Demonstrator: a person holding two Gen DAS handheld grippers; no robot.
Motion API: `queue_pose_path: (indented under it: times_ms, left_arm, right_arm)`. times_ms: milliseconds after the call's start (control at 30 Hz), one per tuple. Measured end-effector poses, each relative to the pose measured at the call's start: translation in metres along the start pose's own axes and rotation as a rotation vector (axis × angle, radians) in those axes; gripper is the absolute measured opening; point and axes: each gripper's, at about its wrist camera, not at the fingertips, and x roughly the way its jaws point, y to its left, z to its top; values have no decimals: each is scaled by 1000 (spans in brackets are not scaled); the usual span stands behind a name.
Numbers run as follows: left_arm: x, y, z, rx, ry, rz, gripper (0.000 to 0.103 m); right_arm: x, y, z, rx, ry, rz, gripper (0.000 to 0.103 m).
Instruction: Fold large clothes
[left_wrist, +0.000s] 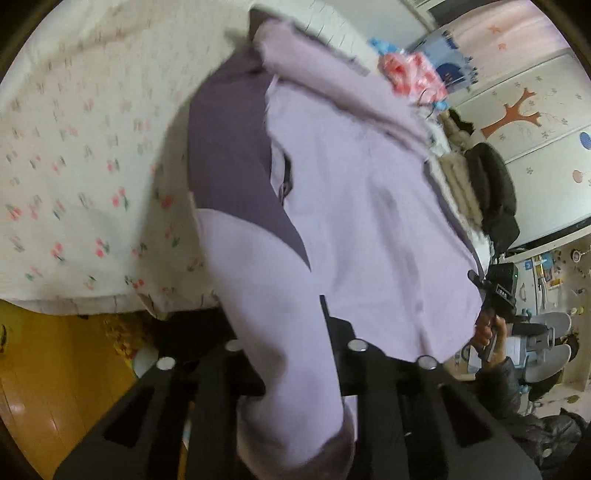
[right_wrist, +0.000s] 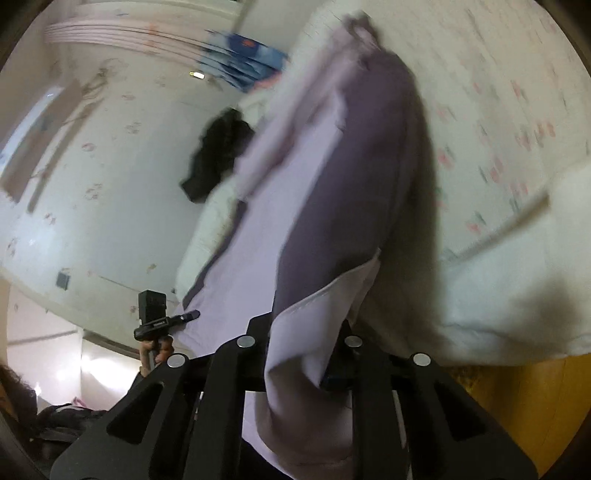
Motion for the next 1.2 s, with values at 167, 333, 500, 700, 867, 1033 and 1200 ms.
queue_pose_path:
  times_ms: [167,333,500,700,867,1033,1200]
  left_arm:
    - [-52,-40,-12,129,-60,-44,18]
    - [-21,-2,-50,162,138,-55,39]
    - [-18,61,-53,-21,61,-164,57]
    - [-36,70,-28,-65,-90,-87,94]
    - [-1,53,-15,1,-11,-111,96]
    - [37,49,-25,-8,111,-150,96]
    - [36,41,-35,28,116,-176,95]
  right_arm:
    - [-37,63,0,-150,-31,65,14]
    - [-42,10,-26,-62,122,-69,50]
    - [-48,-77,-61,202,109,-70,80]
    - [-51,-76,-56,201,44,78,94]
    - [-21,-86,-59,215,163,63,96]
    - [7,-95,-64,250,208,150,95]
    - [17,-59,-64,100,200,208,62]
